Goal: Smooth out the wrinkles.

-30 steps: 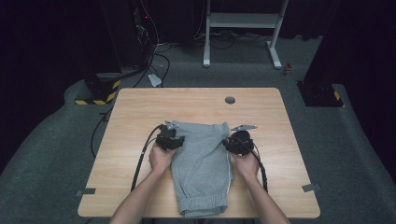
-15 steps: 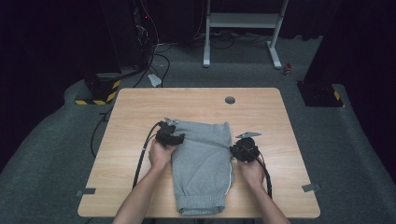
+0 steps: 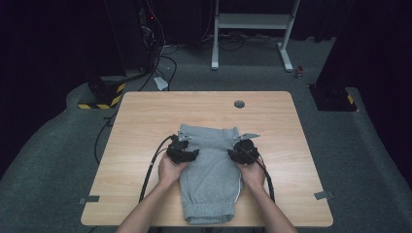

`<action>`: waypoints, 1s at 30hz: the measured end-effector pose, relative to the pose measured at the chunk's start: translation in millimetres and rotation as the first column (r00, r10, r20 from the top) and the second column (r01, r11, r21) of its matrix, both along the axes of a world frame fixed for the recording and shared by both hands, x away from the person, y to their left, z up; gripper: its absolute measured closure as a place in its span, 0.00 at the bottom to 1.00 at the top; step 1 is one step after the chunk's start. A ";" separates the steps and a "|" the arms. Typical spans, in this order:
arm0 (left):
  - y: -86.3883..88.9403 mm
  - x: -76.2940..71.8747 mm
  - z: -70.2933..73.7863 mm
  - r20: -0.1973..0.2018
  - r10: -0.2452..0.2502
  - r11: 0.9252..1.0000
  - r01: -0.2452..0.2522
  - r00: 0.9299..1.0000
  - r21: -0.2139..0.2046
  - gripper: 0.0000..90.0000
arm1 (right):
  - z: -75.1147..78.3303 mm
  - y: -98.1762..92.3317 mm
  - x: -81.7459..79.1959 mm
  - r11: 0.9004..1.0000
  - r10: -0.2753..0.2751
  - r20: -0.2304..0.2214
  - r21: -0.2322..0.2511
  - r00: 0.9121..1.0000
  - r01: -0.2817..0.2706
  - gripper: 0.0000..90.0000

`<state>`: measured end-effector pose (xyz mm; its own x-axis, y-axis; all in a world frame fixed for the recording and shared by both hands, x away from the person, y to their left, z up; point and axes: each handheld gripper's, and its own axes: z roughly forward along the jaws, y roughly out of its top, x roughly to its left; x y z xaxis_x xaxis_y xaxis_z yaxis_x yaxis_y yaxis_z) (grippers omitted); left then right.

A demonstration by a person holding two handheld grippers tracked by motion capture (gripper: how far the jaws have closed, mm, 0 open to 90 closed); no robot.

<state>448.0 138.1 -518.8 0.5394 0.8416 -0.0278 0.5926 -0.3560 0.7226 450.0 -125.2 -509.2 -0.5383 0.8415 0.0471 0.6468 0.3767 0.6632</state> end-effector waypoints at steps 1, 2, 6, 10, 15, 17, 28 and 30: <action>-0.2 -3.8 0.0 0.002 -0.010 1.000 0.010 1.000 0.006 0.46 | -1.9 -1.5 -4.8 1.000 0.001 0.011 0.004 1.000 -0.001 0.74; -0.7 -8.2 0.2 0.000 -0.016 1.000 0.016 1.000 0.007 0.46 | -2.7 -3.2 -8.6 1.000 0.006 0.005 0.003 1.000 -0.006 0.74; -1.5 -23.0 6.1 -0.040 -0.078 0.997 0.078 0.996 0.017 0.47 | 2.2 -8.5 -24.8 0.998 0.059 -0.040 -0.002 0.997 -0.060 0.73; 8.7 -12.3 16.3 -0.010 -0.013 0.999 0.012 1.000 -0.053 0.51 | 21.1 -19.9 -19.1 0.997 0.011 0.004 0.077 1.000 -0.012 0.73; 17.4 14.1 21.8 -0.018 0.091 0.995 -0.092 0.996 -0.044 0.53 | 35.1 -18.8 11.7 0.990 -0.119 0.054 0.077 0.991 0.115 0.67; 18.3 22.3 21.6 -0.019 0.111 0.993 -0.112 0.994 -0.025 0.54 | 32.9 -15.7 21.4 0.988 -0.145 0.049 0.050 0.988 0.143 0.66; 20.6 37.8 11.4 -0.029 0.118 0.992 -0.117 0.993 0.051 0.95 | 22.2 -10.5 37.2 0.989 -0.143 0.031 -0.021 0.989 0.143 0.95; 23.7 29.9 19.7 0.076 0.144 0.988 -0.148 0.987 0.039 0.97 | 29.3 -13.3 33.2 0.990 -0.140 0.108 -0.006 0.984 0.141 0.95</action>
<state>477.9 161.9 -499.1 0.4100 0.9110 0.0457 0.5870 -0.3019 0.7512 483.2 -138.5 -479.8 -0.4157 0.9093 -0.0170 0.6194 0.2967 0.7269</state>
